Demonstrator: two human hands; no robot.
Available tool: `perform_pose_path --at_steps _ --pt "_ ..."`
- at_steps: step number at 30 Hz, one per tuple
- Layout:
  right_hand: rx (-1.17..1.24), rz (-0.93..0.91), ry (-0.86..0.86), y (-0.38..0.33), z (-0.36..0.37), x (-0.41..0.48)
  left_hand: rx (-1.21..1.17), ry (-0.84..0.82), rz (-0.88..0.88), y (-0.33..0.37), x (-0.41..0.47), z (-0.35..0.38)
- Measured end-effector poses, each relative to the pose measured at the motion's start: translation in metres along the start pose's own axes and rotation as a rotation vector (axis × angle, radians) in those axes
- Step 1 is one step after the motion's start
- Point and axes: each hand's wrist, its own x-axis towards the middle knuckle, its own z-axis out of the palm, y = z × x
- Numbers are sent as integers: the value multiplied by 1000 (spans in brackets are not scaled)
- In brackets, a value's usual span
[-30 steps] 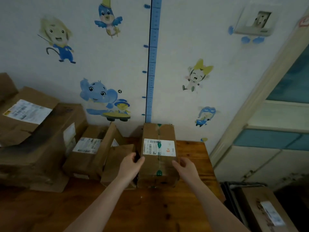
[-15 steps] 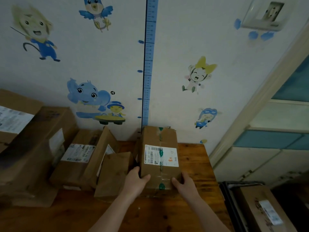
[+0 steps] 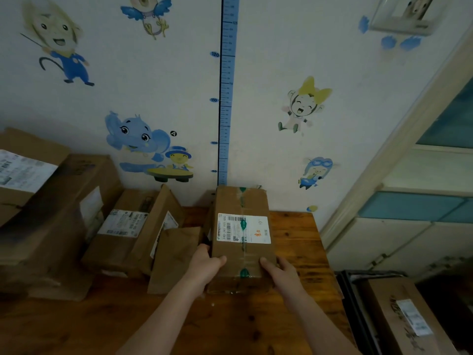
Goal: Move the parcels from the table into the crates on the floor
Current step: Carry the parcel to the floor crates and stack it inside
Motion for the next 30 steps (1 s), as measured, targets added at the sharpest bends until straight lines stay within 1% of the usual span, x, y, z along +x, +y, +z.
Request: perform_pose_path --at_steps 8,11,14,18,21,26,30 --pt "82 -52 12 -17 -7 -28 -112 -2 -44 2 -22 -4" --pt "49 -58 23 -28 -11 -37 -162 9 -29 6 -36 -6" --pt "16 -54 -8 -34 -15 -45 -231 -13 12 11 -51 -8" --pt "-25 -98 1 -37 -15 -58 -225 -17 71 11 -65 -11" --pt "-18 -130 -8 -41 -19 -73 -266 -11 104 14 -78 -15" --pt "-16 -137 -99 -56 -22 -90 -180 35 240 22 -96 -18" --pt "-57 -246 -84 -63 -20 -104 -100 63 358 32 -107 -22"
